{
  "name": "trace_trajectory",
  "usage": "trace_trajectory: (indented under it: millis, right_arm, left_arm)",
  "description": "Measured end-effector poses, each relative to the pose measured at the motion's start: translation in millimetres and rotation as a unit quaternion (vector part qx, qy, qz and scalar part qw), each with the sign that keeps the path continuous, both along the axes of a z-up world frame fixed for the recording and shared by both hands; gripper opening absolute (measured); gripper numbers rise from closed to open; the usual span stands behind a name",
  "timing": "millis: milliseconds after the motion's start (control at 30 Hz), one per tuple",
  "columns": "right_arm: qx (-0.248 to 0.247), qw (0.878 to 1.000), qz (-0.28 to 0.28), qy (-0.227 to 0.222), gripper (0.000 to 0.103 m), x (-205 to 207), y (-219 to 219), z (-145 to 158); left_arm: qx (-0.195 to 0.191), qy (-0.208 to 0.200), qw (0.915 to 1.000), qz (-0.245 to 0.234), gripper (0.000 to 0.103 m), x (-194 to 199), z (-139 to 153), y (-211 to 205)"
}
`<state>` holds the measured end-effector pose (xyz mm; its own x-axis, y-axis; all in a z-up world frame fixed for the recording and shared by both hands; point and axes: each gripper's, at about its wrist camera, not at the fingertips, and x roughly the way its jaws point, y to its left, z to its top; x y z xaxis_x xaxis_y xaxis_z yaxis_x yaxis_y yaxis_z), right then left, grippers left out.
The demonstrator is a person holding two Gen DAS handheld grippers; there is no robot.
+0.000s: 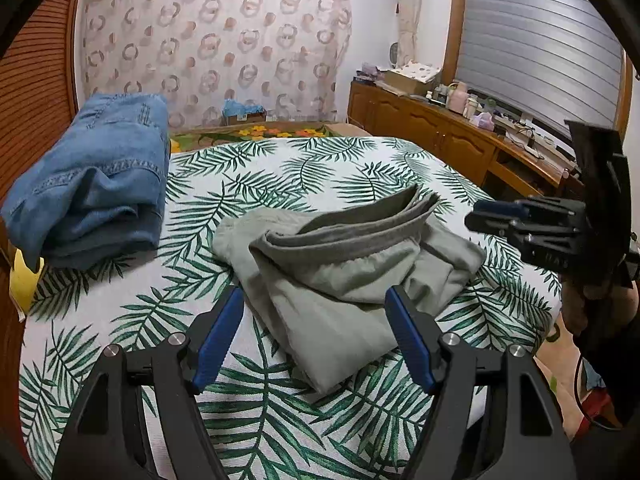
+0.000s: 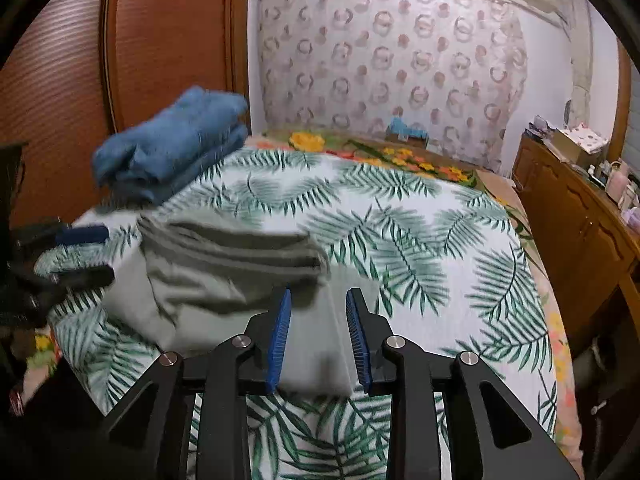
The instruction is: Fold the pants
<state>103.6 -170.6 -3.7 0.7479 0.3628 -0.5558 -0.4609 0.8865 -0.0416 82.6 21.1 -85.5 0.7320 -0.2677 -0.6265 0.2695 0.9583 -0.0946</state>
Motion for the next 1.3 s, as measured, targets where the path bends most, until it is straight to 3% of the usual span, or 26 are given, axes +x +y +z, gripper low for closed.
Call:
trace_trajectory:
  millis: [200,467,933,967,1000,1033,1200,1300]
  right_arm:
    - [-0.024,0.999,0.023,0.030,0.030,28,19,-4]
    - [-0.048,0.998,0.026,0.039,0.030,71,35,4]
    - [-0.014,0.991,0.091,0.096,0.030,113,45,-4]
    - [-0.012,0.990,0.095,0.100,0.028,115,46,-6]
    - [-0.009,0.990,0.099,0.104,0.014,116,47,-8]
    - [-0.006,0.990,0.100,0.103,0.006,115,42,-6]
    - [0.009,0.996,0.024,0.083,0.004,119,24,-3]
    - [-0.018,0.995,0.016,0.095,0.004,123,26,-12]
  left_arm:
    - [0.003,0.013,0.9998,0.014,0.074,5,-8,4]
    - [-0.002,0.019,0.9994,0.031,0.074,6,-10,16]
    - [0.007,0.029,0.9991,0.031,0.074,11,-19,13]
    - [0.007,0.029,0.9990,0.032,0.074,11,-20,13]
    - [0.007,0.030,0.9990,0.034,0.074,12,-20,14]
    - [0.007,0.030,0.9989,0.035,0.074,12,-20,14]
    - [0.003,0.025,0.9987,0.043,0.074,12,-18,17]
    - [-0.005,0.015,0.9990,0.042,0.074,12,-14,19]
